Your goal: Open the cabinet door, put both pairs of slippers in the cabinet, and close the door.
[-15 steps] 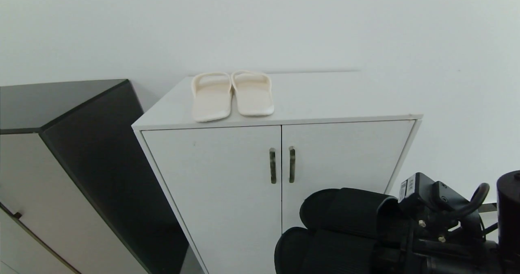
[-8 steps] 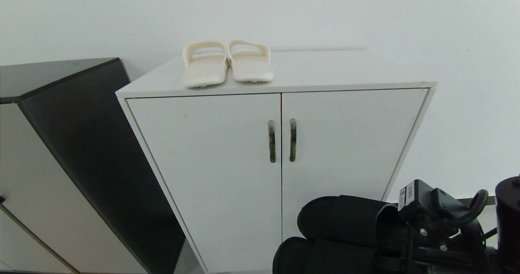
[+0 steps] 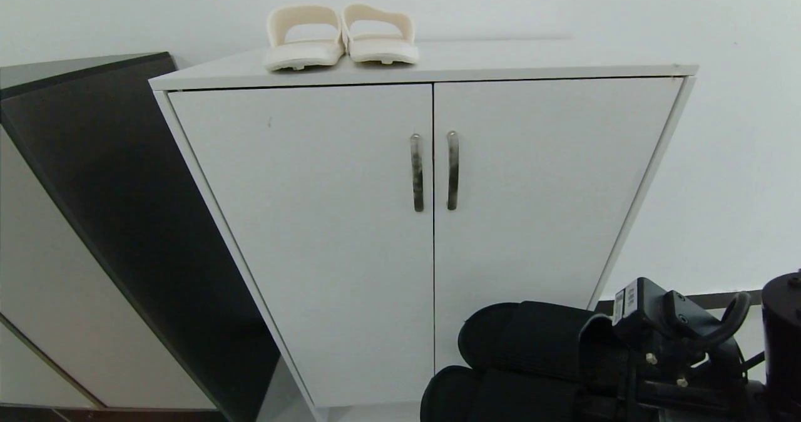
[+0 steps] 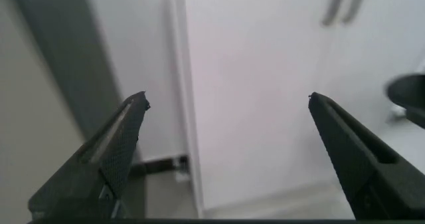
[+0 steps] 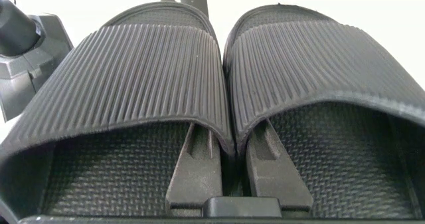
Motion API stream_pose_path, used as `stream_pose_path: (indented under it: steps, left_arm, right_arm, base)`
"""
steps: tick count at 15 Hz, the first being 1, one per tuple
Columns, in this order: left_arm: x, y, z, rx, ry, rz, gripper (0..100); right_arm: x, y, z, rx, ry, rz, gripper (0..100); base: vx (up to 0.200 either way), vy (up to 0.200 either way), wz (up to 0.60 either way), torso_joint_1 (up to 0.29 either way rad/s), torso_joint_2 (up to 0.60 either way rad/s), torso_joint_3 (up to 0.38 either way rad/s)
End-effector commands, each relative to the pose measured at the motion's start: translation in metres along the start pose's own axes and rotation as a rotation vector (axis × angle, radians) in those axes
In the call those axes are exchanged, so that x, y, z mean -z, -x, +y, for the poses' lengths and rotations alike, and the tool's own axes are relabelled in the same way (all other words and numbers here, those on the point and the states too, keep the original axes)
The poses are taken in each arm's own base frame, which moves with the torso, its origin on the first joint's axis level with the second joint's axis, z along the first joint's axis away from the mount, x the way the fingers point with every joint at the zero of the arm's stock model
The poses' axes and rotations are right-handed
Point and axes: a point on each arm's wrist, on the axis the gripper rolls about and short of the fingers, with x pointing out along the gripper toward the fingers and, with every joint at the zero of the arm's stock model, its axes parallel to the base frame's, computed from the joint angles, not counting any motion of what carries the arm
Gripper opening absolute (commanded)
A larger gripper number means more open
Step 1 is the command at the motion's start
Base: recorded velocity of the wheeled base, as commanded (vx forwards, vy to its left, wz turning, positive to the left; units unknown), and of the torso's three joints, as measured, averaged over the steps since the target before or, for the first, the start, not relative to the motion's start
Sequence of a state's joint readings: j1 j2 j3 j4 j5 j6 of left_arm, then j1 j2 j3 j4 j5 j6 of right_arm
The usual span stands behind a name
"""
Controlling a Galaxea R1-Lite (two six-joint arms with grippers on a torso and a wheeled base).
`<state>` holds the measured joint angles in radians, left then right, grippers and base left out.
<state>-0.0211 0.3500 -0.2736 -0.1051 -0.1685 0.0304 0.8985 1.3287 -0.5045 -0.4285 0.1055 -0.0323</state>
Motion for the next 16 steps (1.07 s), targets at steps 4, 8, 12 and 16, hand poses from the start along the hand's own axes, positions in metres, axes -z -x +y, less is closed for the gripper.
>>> stream_pose_path:
  steps: [4, 8, 12, 16]
  left_arm:
    - [-0.03, -0.114, -0.01, 0.508, -0.013, 0.199, 100]
    - [-0.054, -0.165, -0.041, 0.676, -0.025, 0.187, 100]
    - [-0.076, -0.189, -0.077, 0.78, -0.027, 0.13, 100]
    - [-0.087, -0.203, -0.114, 0.855, -0.007, 0.127, 100]
  right_arm:
    - [0.0, 0.0, 0.0, -0.001, 0.0, 0.0, 0]
    - [0.001, 0.0, 0.0, 0.001, 0.0, 0.002, 0]
    - [0.001, 0.0, 0.0, -0.002, 0.001, 0.003, 0]
    - [0.002, -0.001, 0.0, -0.001, 0.001, 0.009, 0]
  base:
    - [0.0, 0.0, 0.0, 0.002, 0.04, 0.039]
    - [0.0, 0.0, 0.0, 0.0, 0.0, 0.0]
    - [0.0, 0.0, 0.0, 0.0, 0.0, 0.0]
    - [0.0, 0.0, 0.0, 0.0, 0.0, 0.0]
